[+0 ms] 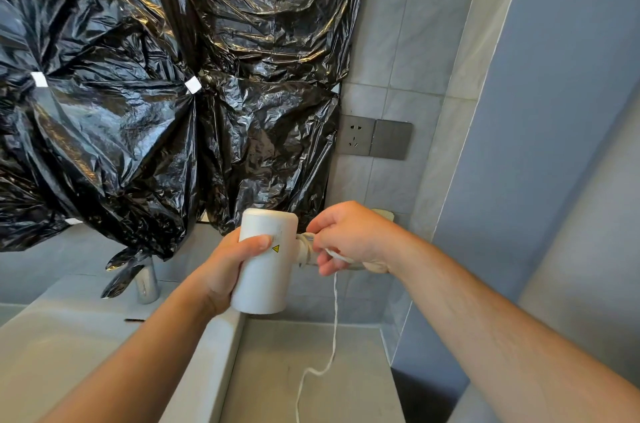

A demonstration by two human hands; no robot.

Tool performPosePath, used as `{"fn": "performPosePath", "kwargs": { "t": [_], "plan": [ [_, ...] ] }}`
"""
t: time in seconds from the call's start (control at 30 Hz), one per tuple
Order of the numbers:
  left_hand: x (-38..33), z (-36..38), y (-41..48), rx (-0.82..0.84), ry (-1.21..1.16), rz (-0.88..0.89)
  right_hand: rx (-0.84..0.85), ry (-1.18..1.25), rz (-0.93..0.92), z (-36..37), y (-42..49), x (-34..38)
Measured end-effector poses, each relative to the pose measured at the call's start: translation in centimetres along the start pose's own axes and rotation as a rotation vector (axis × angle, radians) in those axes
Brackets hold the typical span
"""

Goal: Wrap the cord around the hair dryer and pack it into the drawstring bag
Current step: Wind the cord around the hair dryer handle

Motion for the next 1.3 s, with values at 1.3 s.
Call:
{"fn": "performPosePath", "kwargs": {
  "t": [1.3],
  "plan": [
    [-2.2,0.7,0.9,-0.194,-0.262,0.173,-0.261,0.06,-0.369,0.7,-0.4,1.5]
  ]
}}
Point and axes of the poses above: each hand's wrist, its own y-axis towards the middle knuckle, its own z-axis out of the palm, x = y × z, the point moved 5 cm from there along y, towards the middle knuckle, and after that the axes turned 7 degrees about -y, right-handed, at the moved point
